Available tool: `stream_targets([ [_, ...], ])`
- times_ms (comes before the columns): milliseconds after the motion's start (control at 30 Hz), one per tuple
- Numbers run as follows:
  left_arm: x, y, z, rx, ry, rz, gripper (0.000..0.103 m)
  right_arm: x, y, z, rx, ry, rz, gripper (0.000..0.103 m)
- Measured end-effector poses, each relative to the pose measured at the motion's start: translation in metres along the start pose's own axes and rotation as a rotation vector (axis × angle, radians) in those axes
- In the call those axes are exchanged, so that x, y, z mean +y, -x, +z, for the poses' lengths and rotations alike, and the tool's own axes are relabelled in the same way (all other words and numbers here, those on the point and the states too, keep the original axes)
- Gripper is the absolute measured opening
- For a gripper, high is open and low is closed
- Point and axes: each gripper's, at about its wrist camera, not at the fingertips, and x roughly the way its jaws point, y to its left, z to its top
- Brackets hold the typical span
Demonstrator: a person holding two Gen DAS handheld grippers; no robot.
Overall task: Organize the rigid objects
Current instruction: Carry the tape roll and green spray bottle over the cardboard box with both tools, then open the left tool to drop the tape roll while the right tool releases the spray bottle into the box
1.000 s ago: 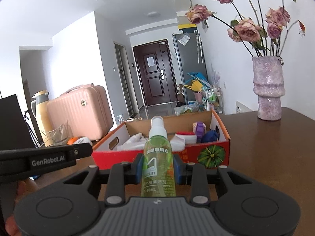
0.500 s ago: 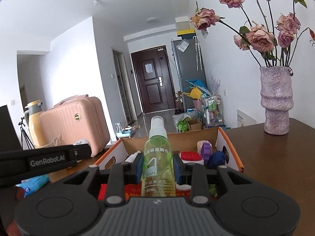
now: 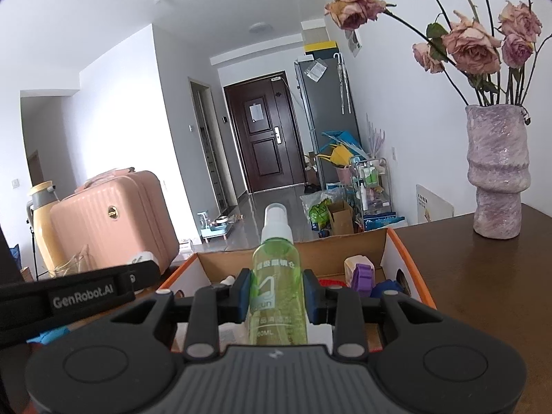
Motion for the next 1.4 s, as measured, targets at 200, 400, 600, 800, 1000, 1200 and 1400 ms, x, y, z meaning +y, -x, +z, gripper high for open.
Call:
stream_targets([
  [200, -0.001, -0.024, 0.004, 0.011, -0.002, 0.004, 0.040, -0.007, -0.024, 0.011, 0.016, 0.011, -0.002, 0.030],
  [400, -0.002, -0.050, 0.005, 0.040, -0.015, 0.008, 0.040, -0.015, -0.051, 0.021, 0.055, 0.012, -0.008, 0.030],
  [600, 0.000, -0.078, 0.005, 0.080, -0.028, 0.021, 0.040, -0.022, -0.076, 0.026, 0.112, 0.016, -0.015, 0.030],
  [800, 0.002, -0.098, 0.003, 0.103, -0.053, 0.027, 0.040, -0.031, -0.094, 0.030, 0.164, 0.018, -0.029, 0.030],
  [1000, 0.002, -0.109, -0.001, 0.134, -0.078, 0.022, 0.040, -0.036, -0.106, 0.028, 0.215, 0.029, -0.047, 0.030],
  [1200, 0.002, -0.111, -0.004, 0.167, -0.079, -0.010, 0.056, -0.043, -0.113, 0.025, 0.266, 0.011, -0.065, 0.031],
  [1400, 0.007, -0.104, 0.000, 0.140, -0.060, 0.005, 0.087, -0.047, -0.103, 0.030, 0.221, -0.005, -0.094, 0.064],
])
